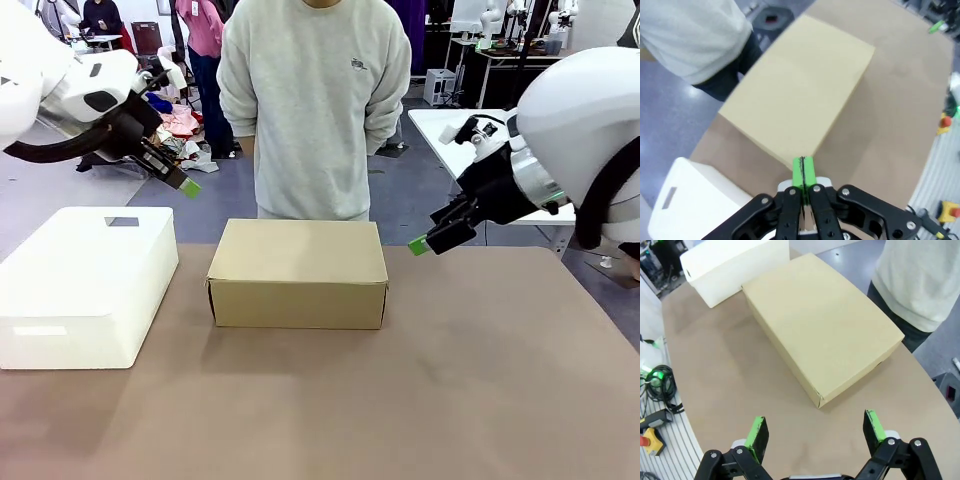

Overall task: Pack the shoes into the box.
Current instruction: Press down on the lid of the Shoes Box.

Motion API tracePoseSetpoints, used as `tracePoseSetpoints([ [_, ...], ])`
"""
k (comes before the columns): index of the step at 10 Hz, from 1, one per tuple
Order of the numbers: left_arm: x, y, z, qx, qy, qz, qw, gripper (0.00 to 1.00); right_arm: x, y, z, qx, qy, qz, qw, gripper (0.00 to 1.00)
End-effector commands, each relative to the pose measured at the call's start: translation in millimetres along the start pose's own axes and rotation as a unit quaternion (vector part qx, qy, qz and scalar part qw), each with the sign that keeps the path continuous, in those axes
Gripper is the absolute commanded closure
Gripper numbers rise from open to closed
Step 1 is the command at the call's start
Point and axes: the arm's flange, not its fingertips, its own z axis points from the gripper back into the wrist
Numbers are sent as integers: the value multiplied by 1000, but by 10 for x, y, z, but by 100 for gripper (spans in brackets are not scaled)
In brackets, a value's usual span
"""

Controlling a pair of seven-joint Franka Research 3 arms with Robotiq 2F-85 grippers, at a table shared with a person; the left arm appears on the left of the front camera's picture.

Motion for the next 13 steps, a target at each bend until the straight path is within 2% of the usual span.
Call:
tracePoseSetpoints([
  [1,-18,-6,26,4,-4,-4,1000,100,-44,-46,17,16,-3,-10,1000,0],
  [7,10,-3,19,1,-2,-1,1000,100,-32,-24,-1,9,1,-7,1000,0],
  [10,226,-1,-191,-6,5,71,997,100,109,47,139,-49,18,-40,998,0],
  [13,450,-90,-401,-7,18,105,994,100,206,171,308,-83,31,-61,994,0],
])
